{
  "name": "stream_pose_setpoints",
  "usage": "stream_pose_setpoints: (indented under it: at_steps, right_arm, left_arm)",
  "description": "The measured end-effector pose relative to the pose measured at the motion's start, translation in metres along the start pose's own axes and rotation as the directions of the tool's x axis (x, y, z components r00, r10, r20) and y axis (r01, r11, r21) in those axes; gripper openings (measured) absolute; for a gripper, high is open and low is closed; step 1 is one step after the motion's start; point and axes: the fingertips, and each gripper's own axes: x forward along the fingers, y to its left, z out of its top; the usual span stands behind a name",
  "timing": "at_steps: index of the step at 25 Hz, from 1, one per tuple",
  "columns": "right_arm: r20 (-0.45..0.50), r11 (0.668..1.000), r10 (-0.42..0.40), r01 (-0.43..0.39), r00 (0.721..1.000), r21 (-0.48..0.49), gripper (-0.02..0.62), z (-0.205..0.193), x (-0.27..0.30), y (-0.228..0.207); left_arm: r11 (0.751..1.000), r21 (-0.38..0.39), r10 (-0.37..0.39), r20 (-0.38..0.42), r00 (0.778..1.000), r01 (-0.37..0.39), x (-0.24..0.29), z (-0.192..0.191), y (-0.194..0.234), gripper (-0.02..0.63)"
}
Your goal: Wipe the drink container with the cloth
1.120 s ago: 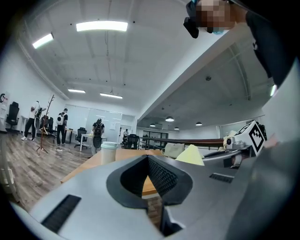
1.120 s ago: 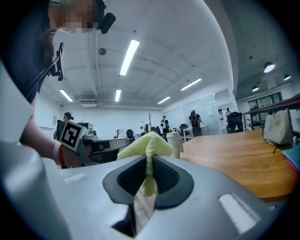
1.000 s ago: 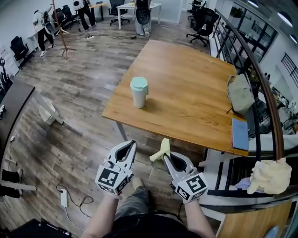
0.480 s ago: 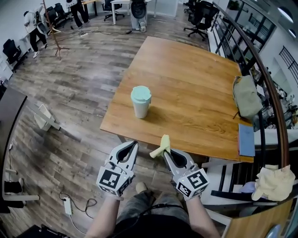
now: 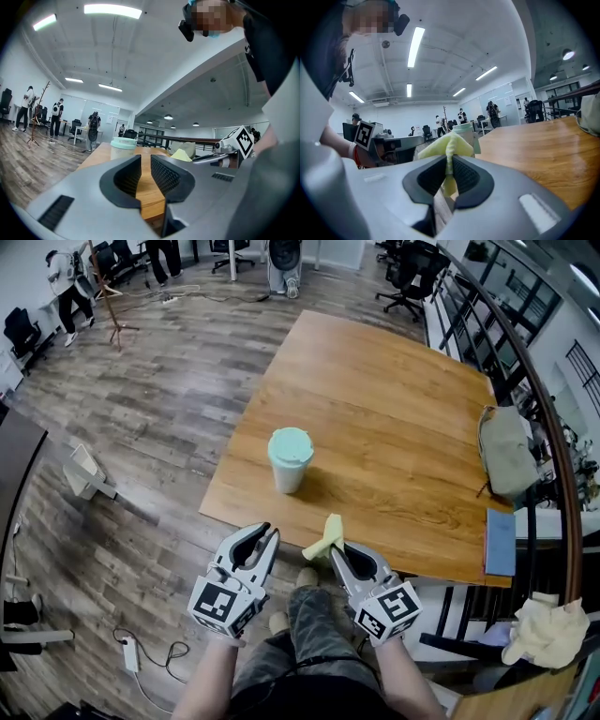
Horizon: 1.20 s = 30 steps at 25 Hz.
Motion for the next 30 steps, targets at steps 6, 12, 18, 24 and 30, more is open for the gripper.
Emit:
stream_pose_setpoints:
  at_steps: [6,12,18,24,30]
  right_arm:
    - [-0.011,1.0,0.029,-0.029,1.0,-0.009,0.041,0.007,0.033,-0.017]
    - [-0.029,0.998,0.055,-0.056,0.998,-0.026,0.041,0.014,0.056,-0.034]
    - [-0.049,0.998,0.06,-0.062,0.997,-0.032,0.041,0.014,0.071,-0.048]
    - [-0.068,0.997,0.074,-0.076,0.995,-0.03,0.041,0.014,0.082,-0.057]
    - [-0.088,0.993,0.109,-0.112,0.99,-0.029,0.041,0.01,0.091,-0.068]
  left_arm:
    - [1.0,0.029,-0.004,-0.02,1.0,0.004,0.026,0.005,0.016,0.098]
    - [0.998,0.053,0.036,-0.017,0.999,-0.035,0.065,0.015,0.041,0.232]
    - [0.996,0.08,0.052,-0.037,0.998,-0.049,0.096,0.019,0.058,0.374]
    - [0.993,0.112,0.044,-0.074,0.996,-0.036,0.122,0.018,0.069,0.442]
    - [0.989,0.147,0.02,-0.111,0.994,-0.003,0.141,0.009,0.069,0.46]
